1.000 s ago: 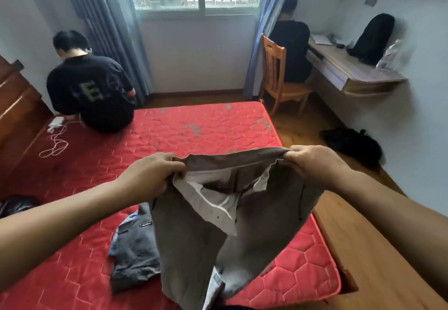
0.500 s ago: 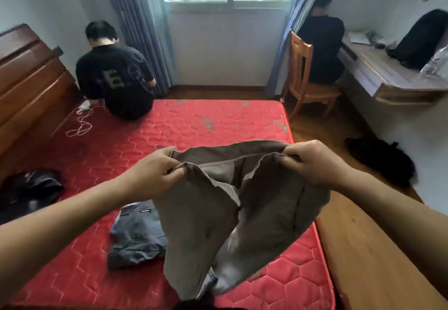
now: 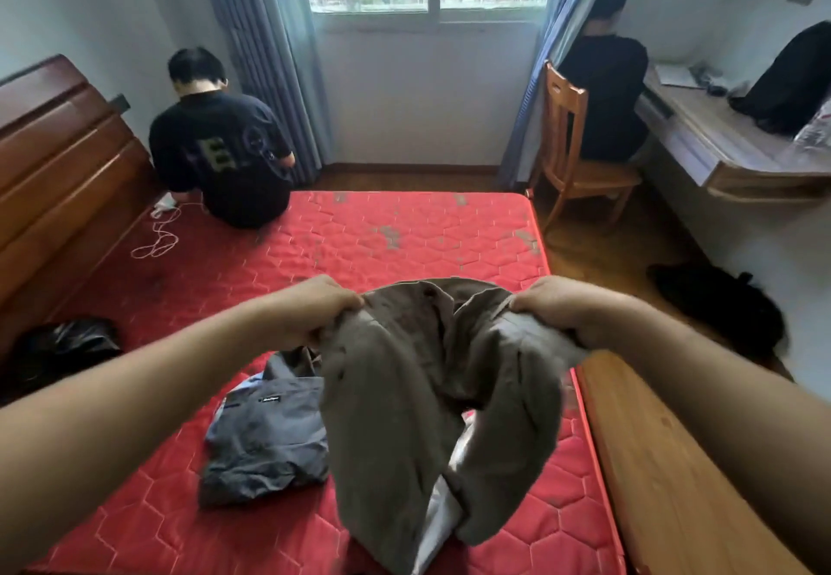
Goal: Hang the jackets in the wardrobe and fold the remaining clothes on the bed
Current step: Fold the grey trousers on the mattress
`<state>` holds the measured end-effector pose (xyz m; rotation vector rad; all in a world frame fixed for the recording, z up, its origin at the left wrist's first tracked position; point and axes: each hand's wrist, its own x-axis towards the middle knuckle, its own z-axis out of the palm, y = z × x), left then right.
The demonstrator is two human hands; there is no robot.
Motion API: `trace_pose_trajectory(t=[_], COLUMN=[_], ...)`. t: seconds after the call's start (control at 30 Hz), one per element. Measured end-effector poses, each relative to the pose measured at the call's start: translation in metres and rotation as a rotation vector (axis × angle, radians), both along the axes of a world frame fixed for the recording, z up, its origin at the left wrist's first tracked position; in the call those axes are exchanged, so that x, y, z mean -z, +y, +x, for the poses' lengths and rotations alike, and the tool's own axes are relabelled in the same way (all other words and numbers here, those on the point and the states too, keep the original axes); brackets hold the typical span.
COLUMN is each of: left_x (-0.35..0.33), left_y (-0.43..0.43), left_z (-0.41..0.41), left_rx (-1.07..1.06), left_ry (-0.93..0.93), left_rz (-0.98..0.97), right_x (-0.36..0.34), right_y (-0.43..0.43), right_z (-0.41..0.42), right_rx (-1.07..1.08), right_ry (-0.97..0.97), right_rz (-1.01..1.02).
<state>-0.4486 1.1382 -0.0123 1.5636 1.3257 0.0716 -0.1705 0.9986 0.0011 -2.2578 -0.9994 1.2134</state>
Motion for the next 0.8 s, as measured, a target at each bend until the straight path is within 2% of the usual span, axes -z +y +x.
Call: trace_pose_trajectory(t=[0.1, 0.2, 0.3, 0.4, 0.47, 0.5, 0.53, 0.57, 0.63, 0.67, 0.7, 0.73, 0.8], left_x=[0.009, 0.008, 0.004, 0.009, 0.011, 0.011, 0.012, 0.012, 0.014, 0.014, 0.015, 0.015, 0.014], left_y=[-0.043, -0.079, -0.096, -0.101, -0.098, -0.096, -0.094, -0.092, -0.089, -0.088, -0.088, -0.088, -0.087], left_z=[0.021, 0.037, 0.037, 0.036, 0.036, 0.033, 0.03, 0.025, 0.017, 0.015, 0.014, 0.014, 0.012], left_rx=[-0.098, 0.003, 0.18, 0.43, 0.429, 0.427, 0.43, 0.43, 0.418, 0.422, 0.44, 0.468, 0.523], left_ry=[-0.325, -0.43, -0.413, -0.189, -0.15, -0.172, -0.194, -0.21, -0.223, -0.227, -0.232, -0.241, -0.272], left_rz=[-0.19, -0.184, 0.028, 0.459, 0.679, 0.723, 0.737, 0.732, 0.721, 0.732, 0.741, 0.752, 0.78], right_x=[0.026, 0.032, 0.026, 0.016, 0.01, 0.007, 0.004, 0.004, 0.007, 0.006, 0.004, 0.004, 0.006], right_y=[-0.003, -0.001, -0.006, -0.011, -0.015, -0.017, -0.021, -0.025, -0.033, -0.036, -0.038, -0.038, -0.037], right_z=[-0.034, -0.065, -0.071, -0.077, -0.08, -0.079, -0.073, -0.064, -0.044, -0.04, -0.039, -0.04, -0.048], right_rx=[0.246, 0.339, 0.411, 0.39, 0.318, 0.272, 0.195, 0.071, -0.204, -0.35, -0.513, -0.682, -0.883], right_ry=[0.438, 0.574, 0.636, 0.742, 0.723, 0.651, 0.487, 0.207, -0.471, -0.679, -0.768, -0.779, -0.644], right_rz=[0.105, 0.172, 0.215, 0.212, 0.208, 0.212, 0.238, 0.291, 0.482, 0.599, 0.68, 0.695, 0.559])
